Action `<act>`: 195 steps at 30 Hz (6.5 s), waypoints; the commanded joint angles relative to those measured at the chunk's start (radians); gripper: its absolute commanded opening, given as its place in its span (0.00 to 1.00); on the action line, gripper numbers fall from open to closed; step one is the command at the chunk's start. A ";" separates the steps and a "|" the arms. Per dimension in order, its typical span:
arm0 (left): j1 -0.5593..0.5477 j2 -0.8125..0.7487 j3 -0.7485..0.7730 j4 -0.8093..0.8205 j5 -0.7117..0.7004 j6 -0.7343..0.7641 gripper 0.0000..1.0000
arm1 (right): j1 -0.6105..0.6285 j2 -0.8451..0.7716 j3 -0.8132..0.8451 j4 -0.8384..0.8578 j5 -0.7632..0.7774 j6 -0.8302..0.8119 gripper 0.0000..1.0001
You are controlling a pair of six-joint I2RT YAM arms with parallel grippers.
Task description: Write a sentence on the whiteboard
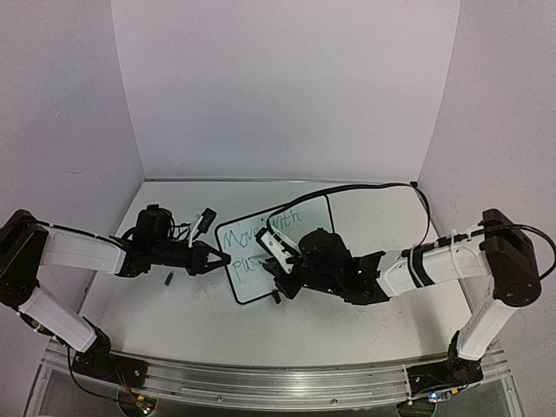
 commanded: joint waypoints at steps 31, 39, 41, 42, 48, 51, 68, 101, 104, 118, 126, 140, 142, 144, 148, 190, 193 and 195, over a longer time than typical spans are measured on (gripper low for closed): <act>0.000 -0.012 0.023 -0.035 -0.050 0.049 0.00 | 0.011 0.002 -0.027 -0.031 0.034 0.074 0.00; 0.000 -0.011 0.024 -0.035 -0.050 0.048 0.00 | 0.013 0.008 -0.024 -0.029 0.044 0.078 0.00; 0.000 -0.011 0.025 -0.035 -0.049 0.047 0.00 | 0.014 0.010 -0.014 -0.023 0.054 0.077 0.00; 0.000 -0.011 0.025 -0.035 -0.048 0.046 0.00 | 0.013 0.012 -0.007 -0.018 0.059 0.076 0.00; 0.000 -0.014 0.024 -0.036 -0.047 0.045 0.00 | 0.011 0.029 0.029 0.003 0.075 0.072 0.00; 0.000 -0.017 0.023 -0.036 -0.046 0.046 0.00 | 0.007 0.037 0.039 0.006 0.083 0.072 0.00; 0.000 -0.011 0.019 -0.036 -0.050 0.049 0.00 | -0.006 -0.023 0.010 -0.004 0.138 0.106 0.00; 0.000 -0.014 0.022 -0.036 -0.050 0.051 0.00 | -0.020 0.022 0.037 -0.003 0.074 0.098 0.00; 0.000 -0.013 0.023 -0.036 -0.050 0.051 0.00 | -0.019 0.016 0.023 -0.011 0.069 0.103 0.00; 0.000 -0.013 0.022 -0.036 -0.052 0.052 0.00 | 0.007 0.003 -0.037 -0.032 0.045 0.160 0.00; 0.000 -0.017 0.020 -0.036 -0.052 0.051 0.00 | 0.028 0.003 -0.068 -0.035 0.036 0.194 0.00; 0.000 -0.019 0.023 -0.038 -0.051 0.047 0.00 | 0.011 -0.039 0.000 0.002 0.067 0.165 0.00; 0.000 -0.021 0.023 -0.038 -0.049 0.046 0.00 | 0.009 -0.038 0.005 0.004 0.067 0.159 0.00; 0.000 -0.023 0.023 -0.038 -0.050 0.046 0.00 | 0.008 -0.034 0.011 0.004 0.070 0.156 0.00; -0.001 -0.018 0.026 -0.038 -0.049 0.047 0.00 | 0.001 -0.020 0.021 0.005 0.074 0.151 0.00; 0.000 -0.020 0.023 -0.039 -0.050 0.051 0.00 | -0.011 -0.023 -0.039 -0.028 0.118 0.215 0.00; 0.000 -0.020 0.023 -0.039 -0.050 0.051 0.00 | -0.009 -0.016 -0.036 -0.025 0.104 0.212 0.00; 0.000 -0.019 0.023 -0.039 -0.050 0.051 0.00 | -0.005 -0.008 -0.029 -0.020 0.091 0.211 0.00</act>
